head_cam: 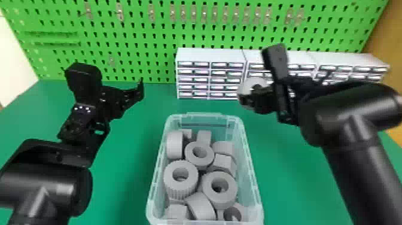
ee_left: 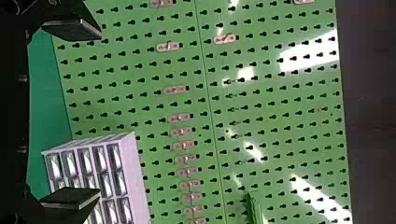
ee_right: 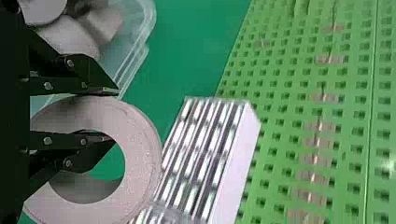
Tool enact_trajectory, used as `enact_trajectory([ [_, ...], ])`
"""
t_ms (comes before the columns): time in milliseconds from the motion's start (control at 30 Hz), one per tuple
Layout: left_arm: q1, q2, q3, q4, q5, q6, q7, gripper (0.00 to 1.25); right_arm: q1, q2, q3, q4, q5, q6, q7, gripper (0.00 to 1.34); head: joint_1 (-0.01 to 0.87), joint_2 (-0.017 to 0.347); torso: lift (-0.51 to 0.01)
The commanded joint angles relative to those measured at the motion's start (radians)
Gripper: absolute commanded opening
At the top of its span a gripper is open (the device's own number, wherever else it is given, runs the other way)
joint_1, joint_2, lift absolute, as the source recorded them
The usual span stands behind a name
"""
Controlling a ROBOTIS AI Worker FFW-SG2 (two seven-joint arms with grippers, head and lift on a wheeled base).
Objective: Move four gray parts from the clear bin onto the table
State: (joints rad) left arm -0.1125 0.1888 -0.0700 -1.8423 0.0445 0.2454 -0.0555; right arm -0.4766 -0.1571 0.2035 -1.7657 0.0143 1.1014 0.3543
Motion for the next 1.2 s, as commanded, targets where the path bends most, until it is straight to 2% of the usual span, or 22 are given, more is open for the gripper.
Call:
enact_trajectory([
  [0,0.001,0.000,0.004,0.000,0.000,0.000,-0.004,1.14,0.055,-0.001,-0.099,-0.043,0.015,0.072,0.000,0.15,0.678,0.034,-0.050],
  [267,-0.004,0.000,0.002,0.000,0.000,0.000,-0.006,1.14,0.156,0.016,-0.204,-0.083,0.049,0.153,0.000,0.15,0.678,0.034,-0.050],
  [500,-0.009,0.000,-0.007,0.000,0.000,0.000,-0.006,1.14,0.217,0.034,-0.234,-0.080,0.079,0.210,0.000,0.15,0.678,0.034,-0.050],
  [833,-0.012,0.001,-0.014,0.000,0.002,0.021,-0.015,1.14,0.266,0.053,-0.234,0.011,0.095,0.236,0.000,0.15,0.678,0.034,-0.050],
  [1000,-0.012,0.001,-0.014,0.000,0.002,0.029,-0.021,1.14,0.280,0.053,-0.250,0.075,0.067,0.225,0.000,0.15,0.678,0.034,-0.050],
  [1167,-0.012,0.001,-0.016,0.000,0.002,0.034,-0.023,1.14,0.289,0.053,-0.242,0.095,0.076,0.224,0.000,0.15,0.678,0.034,-0.050],
])
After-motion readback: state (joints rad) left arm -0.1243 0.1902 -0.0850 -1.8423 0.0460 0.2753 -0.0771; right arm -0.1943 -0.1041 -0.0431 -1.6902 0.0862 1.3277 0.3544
